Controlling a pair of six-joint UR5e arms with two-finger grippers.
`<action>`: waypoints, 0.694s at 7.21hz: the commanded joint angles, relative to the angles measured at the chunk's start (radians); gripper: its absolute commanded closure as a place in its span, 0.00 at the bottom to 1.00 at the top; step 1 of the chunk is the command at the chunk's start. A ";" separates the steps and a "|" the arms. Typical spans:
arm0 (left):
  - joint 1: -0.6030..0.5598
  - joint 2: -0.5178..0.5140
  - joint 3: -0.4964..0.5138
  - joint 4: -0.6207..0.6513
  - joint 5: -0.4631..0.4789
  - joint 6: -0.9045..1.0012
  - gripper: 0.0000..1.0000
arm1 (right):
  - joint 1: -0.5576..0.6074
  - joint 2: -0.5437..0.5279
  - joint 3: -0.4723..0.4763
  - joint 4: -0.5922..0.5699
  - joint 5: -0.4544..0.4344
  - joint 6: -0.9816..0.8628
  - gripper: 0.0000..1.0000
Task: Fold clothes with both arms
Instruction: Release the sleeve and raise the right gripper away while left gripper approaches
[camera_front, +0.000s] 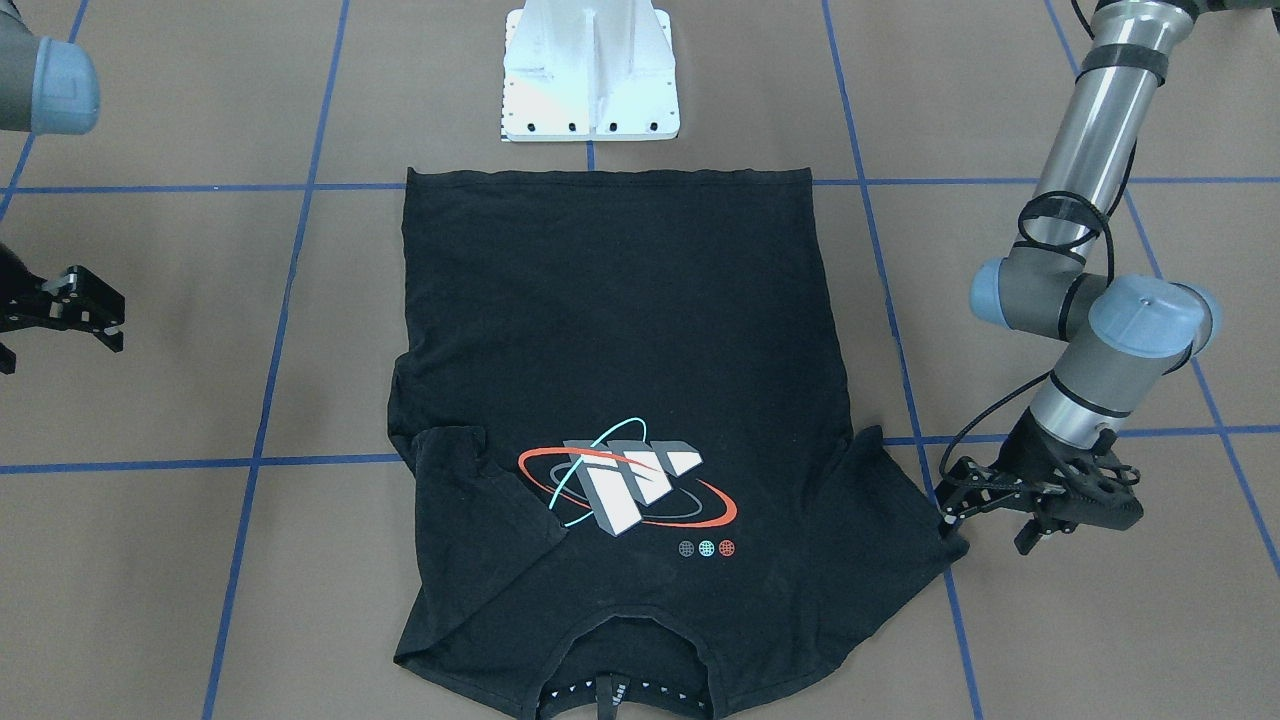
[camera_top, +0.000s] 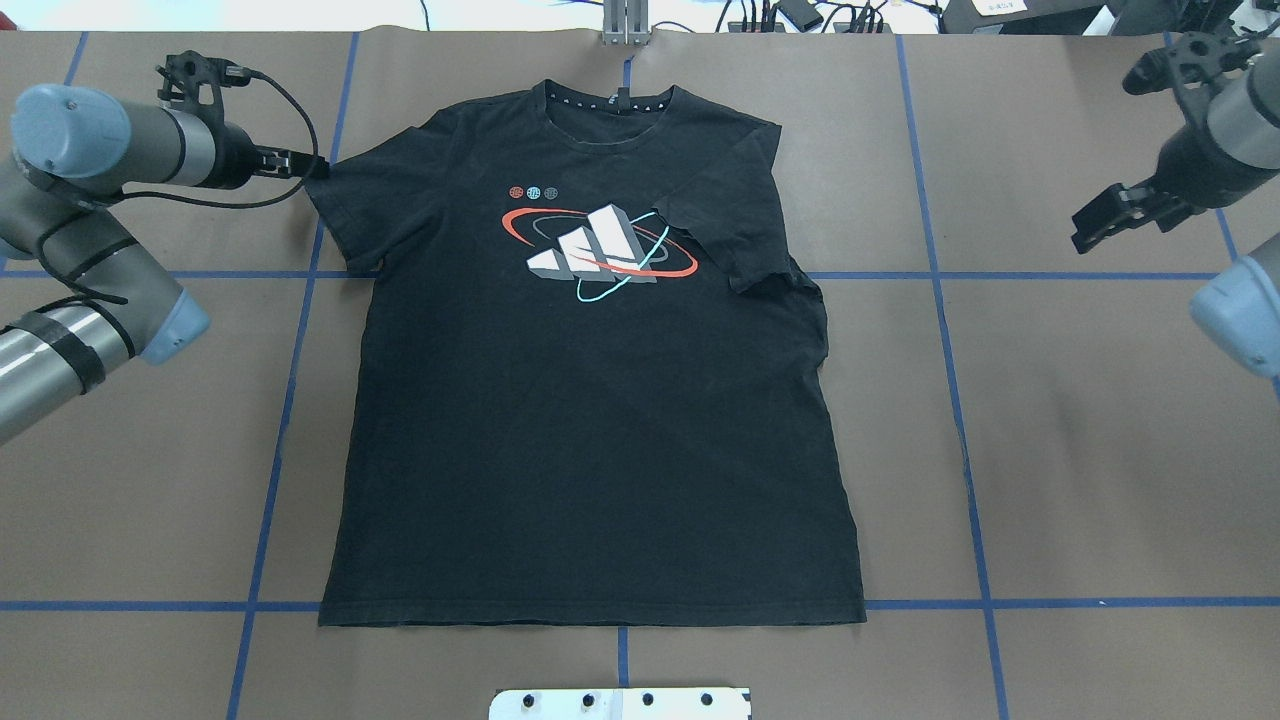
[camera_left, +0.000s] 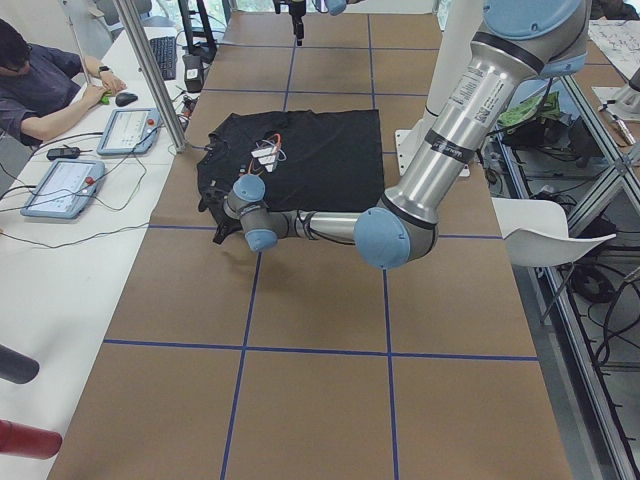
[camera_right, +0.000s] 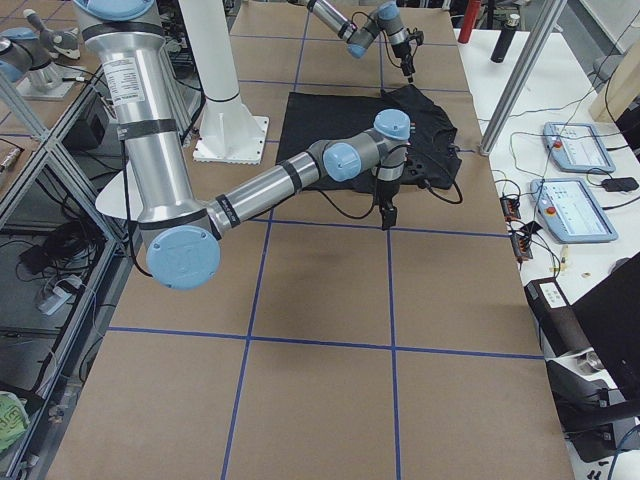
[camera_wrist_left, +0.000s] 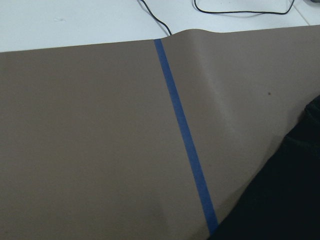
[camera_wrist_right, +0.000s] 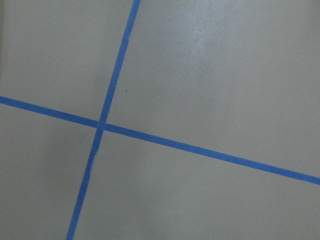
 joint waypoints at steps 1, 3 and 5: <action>0.013 -0.013 0.017 -0.005 0.025 -0.014 0.34 | 0.016 -0.014 -0.001 0.001 0.010 -0.029 0.00; 0.013 -0.037 0.051 -0.005 0.025 -0.014 0.41 | 0.016 -0.014 -0.004 0.001 0.008 -0.026 0.00; 0.013 -0.036 0.056 -0.003 0.025 -0.013 0.41 | 0.016 -0.012 -0.005 0.001 0.006 -0.025 0.00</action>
